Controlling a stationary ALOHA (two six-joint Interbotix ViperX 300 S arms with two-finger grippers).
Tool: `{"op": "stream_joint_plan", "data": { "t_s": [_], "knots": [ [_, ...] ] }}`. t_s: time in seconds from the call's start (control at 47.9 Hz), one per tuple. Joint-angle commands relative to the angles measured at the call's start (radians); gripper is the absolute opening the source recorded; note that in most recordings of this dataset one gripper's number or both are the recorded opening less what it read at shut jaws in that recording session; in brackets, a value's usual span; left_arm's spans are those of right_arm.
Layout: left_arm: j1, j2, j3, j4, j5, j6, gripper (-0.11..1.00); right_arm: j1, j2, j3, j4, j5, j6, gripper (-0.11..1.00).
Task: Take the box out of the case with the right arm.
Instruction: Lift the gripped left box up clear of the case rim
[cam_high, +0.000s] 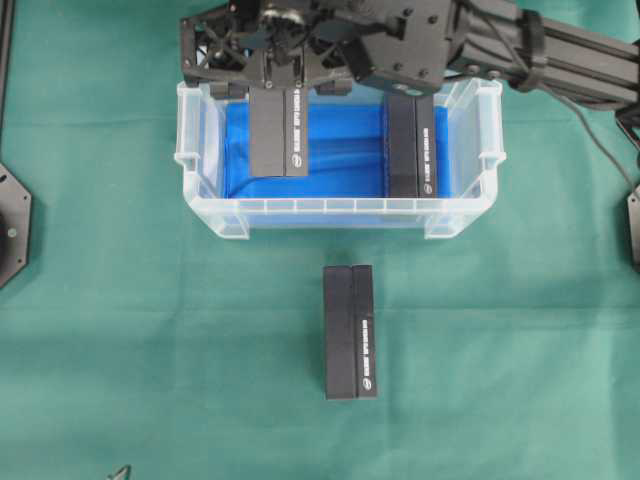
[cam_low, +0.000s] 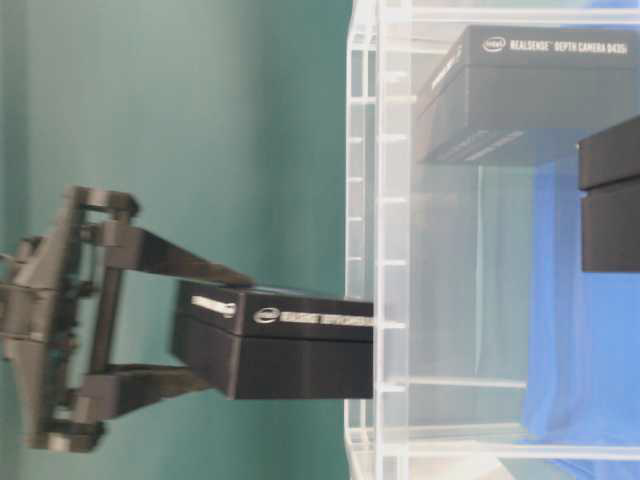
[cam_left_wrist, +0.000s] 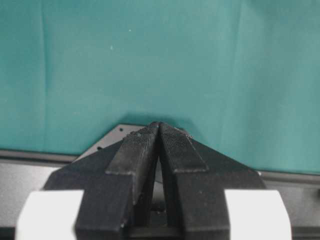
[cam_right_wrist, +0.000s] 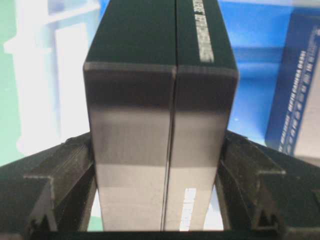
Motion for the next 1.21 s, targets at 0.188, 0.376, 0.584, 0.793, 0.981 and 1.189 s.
{"op": "stream_joint_plan", "data": {
  "t_s": [0.188, 0.376, 0.584, 0.793, 0.981, 1.189],
  "knots": [
    [-0.002, 0.003, -0.014, 0.002, -0.005, -0.003, 0.00, 0.023, -0.066, -0.110, -0.026, 0.040, 0.000, 0.68],
    [-0.003, 0.003, -0.012, 0.002, -0.005, -0.005, 0.00, 0.025, -0.066, -0.118, -0.029, 0.040, -0.002, 0.68],
    [-0.002, 0.003, -0.014, 0.003, -0.003, -0.005, 0.00, 0.025, -0.066, -0.118, -0.029, 0.040, -0.002, 0.68],
    [-0.003, 0.003, -0.014, 0.002, -0.003, -0.005, 0.00, 0.026, -0.066, -0.118, -0.029, 0.040, -0.003, 0.68],
    [-0.002, 0.003, -0.012, 0.003, -0.005, -0.003, 0.00, 0.026, -0.066, -0.118, -0.029, 0.040, -0.003, 0.68],
    [-0.002, 0.003, -0.012, 0.002, -0.005, -0.003, 0.00, 0.026, -0.066, -0.118, -0.035, 0.040, -0.003, 0.68]
  ]
}}
